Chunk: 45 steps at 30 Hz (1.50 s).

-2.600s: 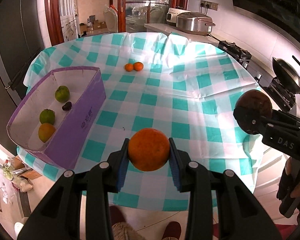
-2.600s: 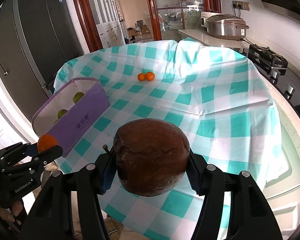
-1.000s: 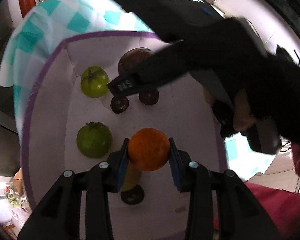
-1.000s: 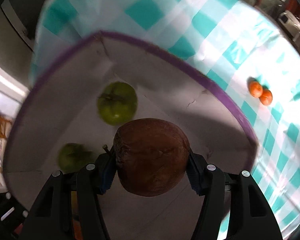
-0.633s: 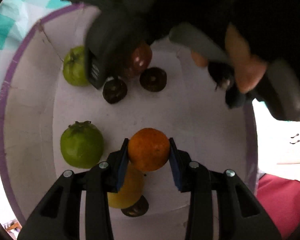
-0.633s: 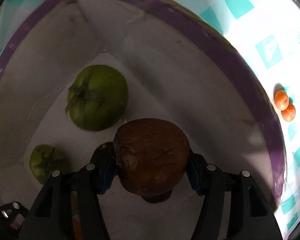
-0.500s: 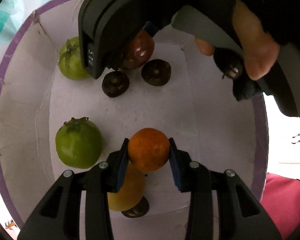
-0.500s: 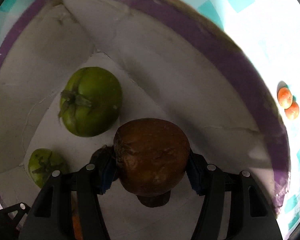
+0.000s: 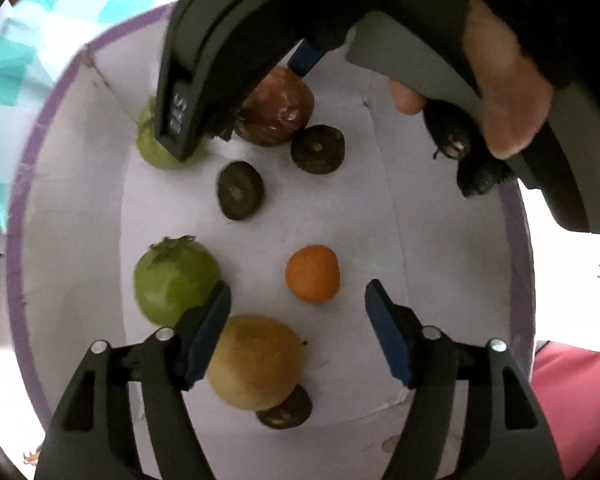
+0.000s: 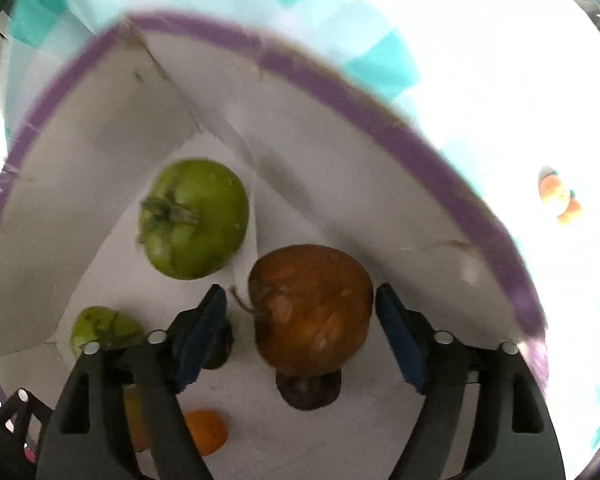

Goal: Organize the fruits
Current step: 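Open the left tool over the box while the right tool releases its fruit, then move both open tools back to the last two tangerines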

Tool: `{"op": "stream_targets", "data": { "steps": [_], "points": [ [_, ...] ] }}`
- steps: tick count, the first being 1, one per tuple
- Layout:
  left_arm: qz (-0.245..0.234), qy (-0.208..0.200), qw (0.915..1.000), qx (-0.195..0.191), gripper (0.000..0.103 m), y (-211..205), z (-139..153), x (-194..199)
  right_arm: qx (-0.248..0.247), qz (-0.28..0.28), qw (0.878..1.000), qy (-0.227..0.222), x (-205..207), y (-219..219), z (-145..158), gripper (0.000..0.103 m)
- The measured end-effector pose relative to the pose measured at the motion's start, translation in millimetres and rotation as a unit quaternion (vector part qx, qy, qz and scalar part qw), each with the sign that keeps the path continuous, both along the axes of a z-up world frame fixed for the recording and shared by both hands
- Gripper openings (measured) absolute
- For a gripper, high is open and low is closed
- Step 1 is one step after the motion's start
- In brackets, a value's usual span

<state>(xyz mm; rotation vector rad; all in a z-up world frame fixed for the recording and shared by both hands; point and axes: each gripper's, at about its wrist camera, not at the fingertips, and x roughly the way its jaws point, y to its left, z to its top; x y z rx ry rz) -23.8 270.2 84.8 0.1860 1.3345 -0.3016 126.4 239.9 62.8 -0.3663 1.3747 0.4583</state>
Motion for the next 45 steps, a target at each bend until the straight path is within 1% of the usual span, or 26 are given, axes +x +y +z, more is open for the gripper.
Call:
{"op": "stream_targets", "data": {
  "steps": [4, 7, 9, 11, 12, 14, 16, 19, 22, 25, 27, 29, 30, 32, 35, 37, 39, 40, 45],
  "points": [
    [0.009, -0.027, 0.9996, 0.007, 0.076, 7.7, 15.8, -20.0, 0.032, -0.037, 0.998, -0.046, -19.1, -16.7, 33.5, 0.08],
    [0.012, -0.051, 0.9986, 0.011, 0.08, 7.0, 29.4, -39.5, 0.062, -0.061, 0.993, -0.081, -41.0, -30.8, 62.2, 0.08],
    [0.019, -0.066, 0.9976, 0.011, 0.084, 10.5, 38.4, -52.7, 0.092, -0.081, 0.987, -0.106, -64.0, -42.2, 81.9, 0.081],
    [0.033, -0.086, 0.9957, 0.014, 0.093, 10.7, 45.6, -65.1, 0.126, -0.096, 0.978, -0.136, -88.7, -54.8, 102.1, 0.085],
    [0.041, -0.096, 0.9943, 0.021, 0.095, 10.1, 48.4, -69.6, 0.137, -0.1, 0.974, -0.149, -99.4, -55.2, 109.4, 0.087],
    [0.051, -0.112, 0.9918, 0.033, 0.096, 9.2, 54.3, -81.5, 0.154, -0.108, 0.967, -0.172, -118.8, -66.0, 123.2, 0.088],
    [0.051, -0.124, 0.9903, 0.037, 0.097, 8.2, 58.0, -91.6, 0.169, -0.116, 0.962, -0.181, -128.6, -79.5, 131.0, 0.088],
    [0.059, -0.145, 0.9868, 0.042, 0.099, 8.3, 74.6, -99.8, 0.188, -0.132, 0.954, -0.192, -134.9, -103.5, 136.9, 0.088],
    [0.084, -0.161, 0.9825, 0.042, 0.099, 6.1, 86.8, -102.4, 0.206, -0.145, 0.947, -0.198, -143.6, -113.2, 143.0, 0.088],
    [0.121, -0.18, 0.9755, 0.039, 0.099, -5.1, 95.2, -100.0, 0.216, -0.142, 0.944, -0.204, -152.8, -138.5, 147.7, 0.088],
    [0.153, -0.189, 0.9698, 0.021, 0.1, -18.1, 99.7, -100.4, 0.216, -0.136, 0.945, -0.204, -158.3, -150.0, 147.0, 0.088],
    [0.178, -0.191, 0.9652, 0.003, 0.1, -36.4, 104.0, -103.1, 0.217, -0.129, 0.945, -0.206, -169.6, -178.6, 147.8, 0.088],
    [0.184, -0.19, 0.9643, -0.005, 0.1, -48.1, 104.5, -103.8, 0.219, -0.128, 0.945, -0.206, -175.0, -192.3, 146.2, 0.088],
    [0.179, -0.195, 0.9641, -0.015, 0.1, -82.1, 109.1, -109.9, 0.22, -0.131, 0.945, -0.202, -185.7, -226.3, 142.4, 0.088],
    [0.153, -0.218, 0.9639, -0.011, 0.101, -134.5, 113.0, -119.4, 0.212, -0.133, 0.947, -0.199, -198.1, -273.0, 135.5, 0.088],
    [0.144, -0.223, 0.9641, -0.012, 0.101, -170.6, 111.0, -124.3, 0.207, -0.135, 0.948, -0.199, -204.3, -301.8, 130.2, 0.088],
    [0.145, -0.216, 0.9653, -0.015, 0.101, -195.9, 105.2, -127.3, 0.205, -0.142, 0.948, -0.197, -210.7, -334.0, 123.8, 0.088],
    [0.147, -0.21, 0.9665, -0.017, 0.101, -211.6, 100.1, -128.5, 0.204, -0.147, 0.948, -0.196, -215.1, -352.6, 119.8, 0.088],
    [0.144, -0.173, 0.9744, -0.008, 0.101, -257.0, 77.3, -132.1, 0.197, -0.175, 0.948, -0.178, -229.9, -415.2, 96.3, 0.088]
  ]
}}
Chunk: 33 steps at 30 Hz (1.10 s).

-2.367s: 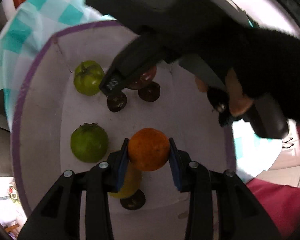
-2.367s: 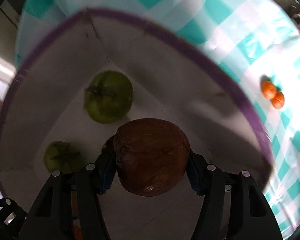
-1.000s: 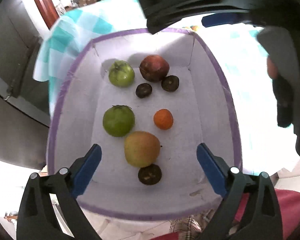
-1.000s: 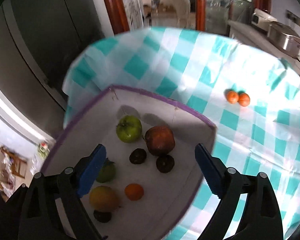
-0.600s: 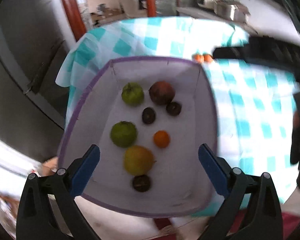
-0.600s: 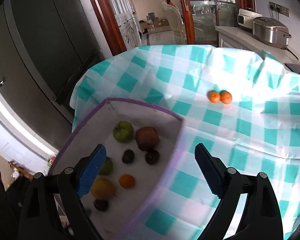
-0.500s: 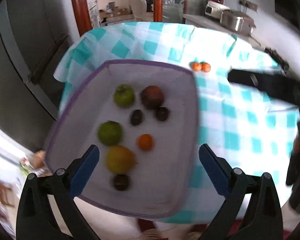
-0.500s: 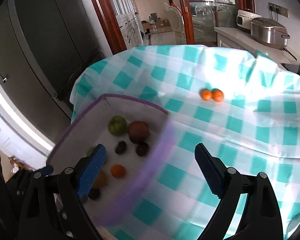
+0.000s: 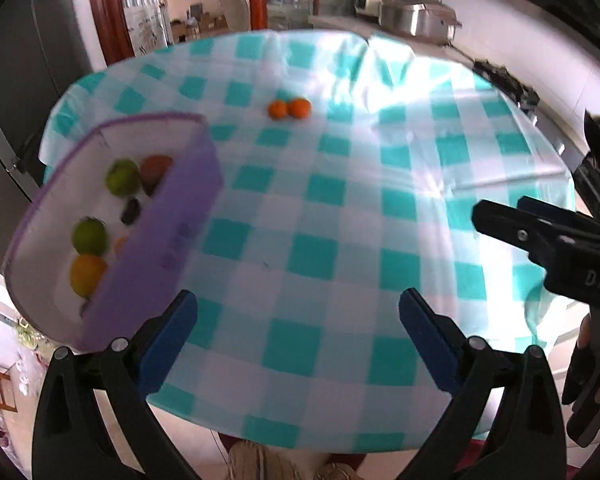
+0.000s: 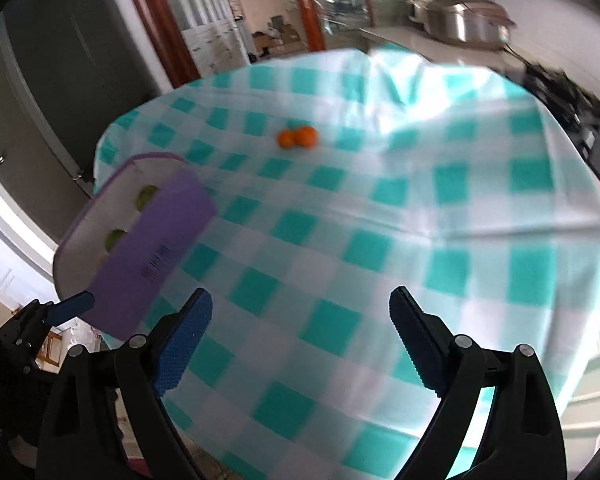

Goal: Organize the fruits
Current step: 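Move both open tools back to the last two tangerines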

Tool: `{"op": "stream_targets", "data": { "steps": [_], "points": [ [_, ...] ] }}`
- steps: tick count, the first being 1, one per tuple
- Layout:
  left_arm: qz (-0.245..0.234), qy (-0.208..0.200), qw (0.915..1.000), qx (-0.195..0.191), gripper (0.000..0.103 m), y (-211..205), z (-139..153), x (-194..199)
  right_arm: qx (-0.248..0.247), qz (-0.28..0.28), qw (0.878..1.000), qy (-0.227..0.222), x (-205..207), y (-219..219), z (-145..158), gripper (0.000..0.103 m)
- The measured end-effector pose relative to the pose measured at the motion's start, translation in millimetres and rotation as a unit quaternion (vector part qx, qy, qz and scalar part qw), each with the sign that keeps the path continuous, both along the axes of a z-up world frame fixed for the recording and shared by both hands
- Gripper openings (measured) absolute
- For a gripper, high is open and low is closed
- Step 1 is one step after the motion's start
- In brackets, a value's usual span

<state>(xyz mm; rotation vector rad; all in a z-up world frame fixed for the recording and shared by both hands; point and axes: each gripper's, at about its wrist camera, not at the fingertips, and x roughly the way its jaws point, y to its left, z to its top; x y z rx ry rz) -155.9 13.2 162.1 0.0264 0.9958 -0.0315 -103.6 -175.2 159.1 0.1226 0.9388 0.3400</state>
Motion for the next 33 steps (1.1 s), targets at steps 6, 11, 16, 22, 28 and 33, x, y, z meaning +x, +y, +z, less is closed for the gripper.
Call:
{"op": "stream_targets", "data": {
  "steps": [6, 11, 16, 22, 28, 33],
  "points": [
    [-0.018, 0.012, 0.9995, 0.021, 0.101, -27.2, -8.6, 16.3, 0.021, -0.03, 0.999, 0.027, -0.2, -37.7, -28.3, 0.088],
    [0.003, 0.022, 0.9998, -0.002, 0.101, -24.1, -19.4, 65.5, -0.004, -0.018, 0.999, 0.031, 19.0, -33.9, -46.5, 0.088],
    [0.028, 0.029, 0.9986, -0.035, 0.101, -12.0, -28.4, 144.0, -0.04, -0.008, 0.998, 0.045, 61.0, -22.2, -62.6, 0.088],
    [0.063, 0.066, 0.9941, -0.059, 0.101, 15.9, -49.0, 251.6, -0.06, 0.013, 0.996, 0.06, 125.8, 13.7, -78.7, 0.087],
    [0.1, 0.08, 0.99, -0.06, 0.1, 55.2, -68.7, 340.2, -0.074, 0.019, 0.995, 0.057, 203.6, 59.8, -99.3, 0.086],
    [0.091, 0.097, 0.989, -0.064, 0.091, 72.6, -87.9, 399.3, -0.066, 0.007, 0.997, 0.05, 270.1, 84.9, -109.1, 0.085]
  ]
}}
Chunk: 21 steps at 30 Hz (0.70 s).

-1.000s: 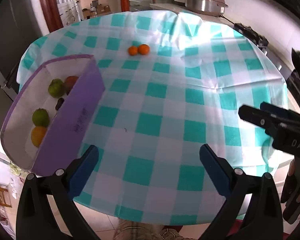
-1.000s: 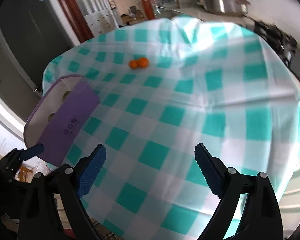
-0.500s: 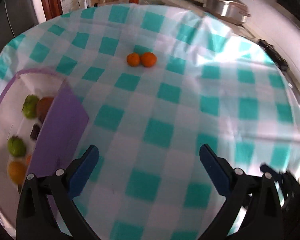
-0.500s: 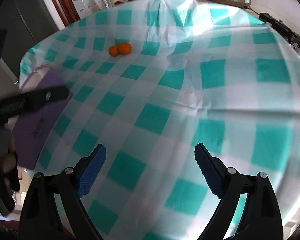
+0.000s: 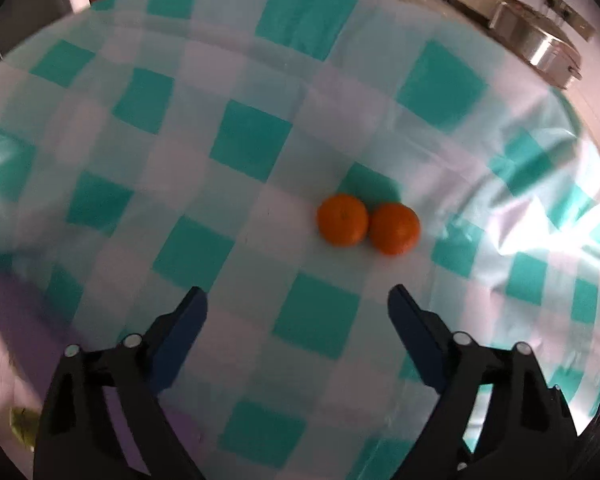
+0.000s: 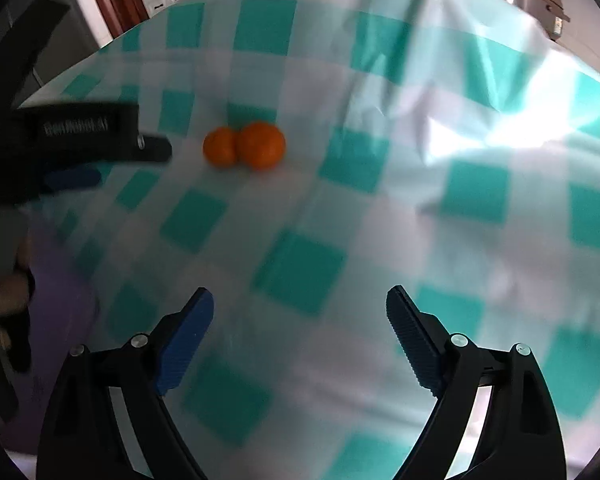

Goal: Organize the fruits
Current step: 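Move both open tools back to the last two tangerines, then grasp one tangerine with the left tool while the right grasps the other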

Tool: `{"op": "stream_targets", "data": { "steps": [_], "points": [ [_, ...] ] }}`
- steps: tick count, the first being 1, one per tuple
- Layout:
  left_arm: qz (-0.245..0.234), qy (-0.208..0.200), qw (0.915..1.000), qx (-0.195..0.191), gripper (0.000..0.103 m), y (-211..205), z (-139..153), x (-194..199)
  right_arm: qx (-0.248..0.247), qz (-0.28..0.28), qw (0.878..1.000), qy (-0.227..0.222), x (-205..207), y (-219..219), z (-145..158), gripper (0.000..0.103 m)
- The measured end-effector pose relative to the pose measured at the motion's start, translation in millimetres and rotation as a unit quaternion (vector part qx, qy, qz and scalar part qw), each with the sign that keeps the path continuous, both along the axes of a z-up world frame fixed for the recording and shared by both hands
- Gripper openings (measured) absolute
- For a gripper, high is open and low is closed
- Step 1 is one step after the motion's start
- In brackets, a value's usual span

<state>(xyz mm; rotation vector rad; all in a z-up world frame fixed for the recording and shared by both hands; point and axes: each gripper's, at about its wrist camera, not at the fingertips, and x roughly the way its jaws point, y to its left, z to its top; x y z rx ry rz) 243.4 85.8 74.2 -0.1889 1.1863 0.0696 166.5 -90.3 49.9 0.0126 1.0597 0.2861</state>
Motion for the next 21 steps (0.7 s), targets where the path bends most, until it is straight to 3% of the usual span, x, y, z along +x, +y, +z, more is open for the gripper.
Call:
{"op": "stream_targets", "data": {
  "steps": [8, 11, 16, 18, 20, 21],
  "points": [
    [-0.045, 0.017, 0.9988, 0.006, 0.084, -11.9, -39.0, 54.6, -0.016, -0.006, 1.0, -0.001, 42.3, 12.3, -14.3, 0.085],
    [-0.035, 0.006, 0.9993, 0.005, 0.084, -4.9, -42.5, 66.3, -0.022, 0.005, 1.0, -0.001, 53.0, 20.2, -21.8, 0.085],
    [-0.06, 0.003, 0.9981, -0.014, 0.083, 1.4, -47.7, 81.4, -0.018, 0.008, 1.0, -0.004, 67.1, 30.2, -27.1, 0.085],
    [-0.056, -0.001, 0.9979, -0.032, 0.077, 6.3, -47.1, 81.2, -0.024, 0.018, 0.999, -0.011, 74.1, 38.5, -27.8, 0.085],
    [-0.07, -0.005, 0.9959, -0.057, 0.058, 6.4, -45.4, 80.5, -0.03, 0.03, 0.999, -0.017, 81.0, 46.6, -28.8, 0.085],
    [-0.075, -0.008, 0.9957, -0.054, 0.055, 5.5, -43.2, 80.5, -0.033, 0.036, 0.999, -0.02, 85.7, 51.6, -29.5, 0.085]
  ]
}}
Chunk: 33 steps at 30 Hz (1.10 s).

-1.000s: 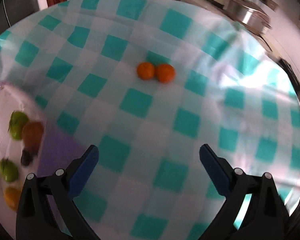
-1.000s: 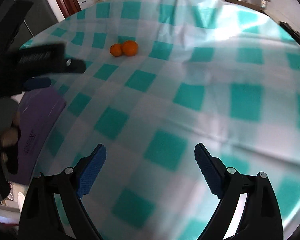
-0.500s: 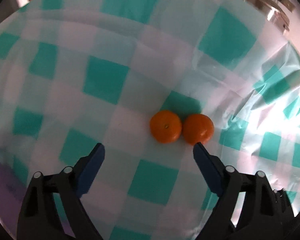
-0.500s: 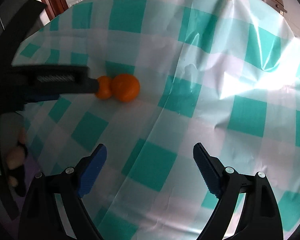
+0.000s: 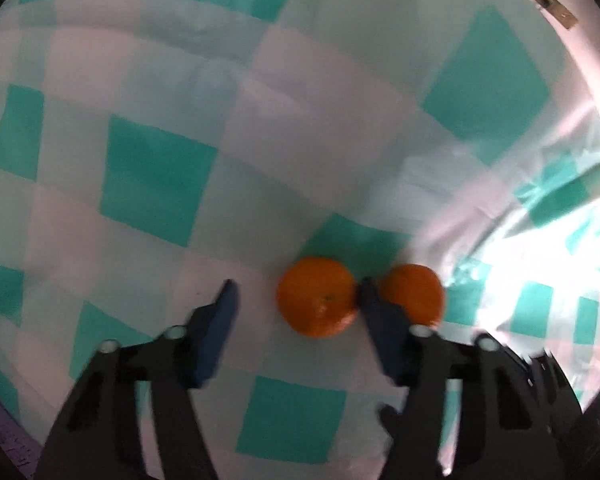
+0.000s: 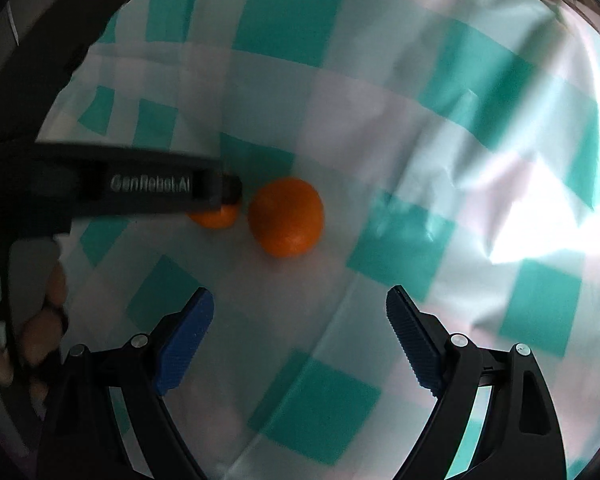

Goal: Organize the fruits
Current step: 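Grasp one tangerine with the left tool while the right grasps the other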

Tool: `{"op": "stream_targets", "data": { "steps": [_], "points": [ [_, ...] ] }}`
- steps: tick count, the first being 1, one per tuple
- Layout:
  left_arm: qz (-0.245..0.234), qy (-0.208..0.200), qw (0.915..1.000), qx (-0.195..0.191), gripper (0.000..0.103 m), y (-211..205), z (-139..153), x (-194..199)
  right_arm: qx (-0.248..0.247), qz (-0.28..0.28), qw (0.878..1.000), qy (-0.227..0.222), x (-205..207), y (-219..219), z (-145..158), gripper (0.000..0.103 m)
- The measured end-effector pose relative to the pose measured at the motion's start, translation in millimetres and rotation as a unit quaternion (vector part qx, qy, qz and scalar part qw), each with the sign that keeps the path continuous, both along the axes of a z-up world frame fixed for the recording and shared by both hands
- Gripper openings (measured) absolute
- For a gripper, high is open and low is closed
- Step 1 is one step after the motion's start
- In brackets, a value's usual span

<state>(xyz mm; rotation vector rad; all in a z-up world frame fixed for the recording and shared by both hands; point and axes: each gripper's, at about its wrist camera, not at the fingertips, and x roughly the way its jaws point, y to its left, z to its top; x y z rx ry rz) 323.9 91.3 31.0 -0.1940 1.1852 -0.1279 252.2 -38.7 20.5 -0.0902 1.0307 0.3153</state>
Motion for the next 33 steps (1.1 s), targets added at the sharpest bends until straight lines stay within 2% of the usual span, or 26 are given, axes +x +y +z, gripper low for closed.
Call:
{"op": "stream_targets", "data": {
  "steps": [1, 3, 6, 9, 12, 13, 15, 20, 27, 31, 33],
  "points": [
    [-0.007, -0.004, 1.0, 0.004, 0.051, -1.6, 2.4, 0.7, -0.002, 0.007, 1.0, -0.004, 5.2, 5.3, -0.9, 0.085],
    [-0.01, -0.003, 0.9999, -0.002, 0.05, 0.2, 3.0, 2.5, -0.008, 0.013, 1.0, -0.014, 12.2, 12.5, -1.8, 0.083],
    [0.006, 0.012, 0.9992, -0.037, 0.054, 14.9, -0.5, 7.5, -0.03, 0.022, 0.999, -0.034, 26.2, 26.3, -5.4, 0.073],
    [0.016, 0.018, 0.9986, -0.047, 0.057, 22.5, -2.7, 10.1, -0.046, 0.034, 0.997, -0.057, 37.4, 37.8, -8.1, 0.067],
    [0.029, 0.023, 0.9976, -0.058, 0.058, 39.0, -3.8, 21.1, -0.063, 0.04, 0.995, -0.066, 43.1, 41.9, -12.4, 0.056],
    [0.029, 0.022, 0.9976, -0.058, 0.058, 41.5, -6.5, 12.0, -0.057, 0.044, 0.995, -0.065, 43.8, 40.9, -13.8, 0.051],
    [0.023, 0.021, 0.9984, -0.048, 0.058, 40.9, -5.0, 11.8, -0.051, 0.05, 0.995, -0.068, 44.2, 37.2, -13.3, 0.043],
    [0.013, 0.012, 0.9996, -0.023, 0.065, 37.3, -2.3, 13.0, -0.062, 0.012, 0.996, -0.071, 33.4, 17.4, -11.7, 0.043],
    [-0.02, -0.006, 0.9984, 0.053, 0.065, 27.2, 0.7, 9.1, -0.052, -0.032, 0.997, -0.057, 20.0, -7.4, -8.2, 0.043],
    [-0.024, -0.012, 0.9965, 0.079, 0.056, 29.2, 3.7, 4.5, -0.046, -0.042, 0.997, -0.05, 14.6, -20.8, -7.7, 0.043],
    [-0.025, -0.014, 0.996, 0.084, 0.055, 23.3, 2.7, 3.4, -0.044, -0.044, 0.997, -0.052, -4.1, -35.8, -2.8, 0.043]
  ]
}}
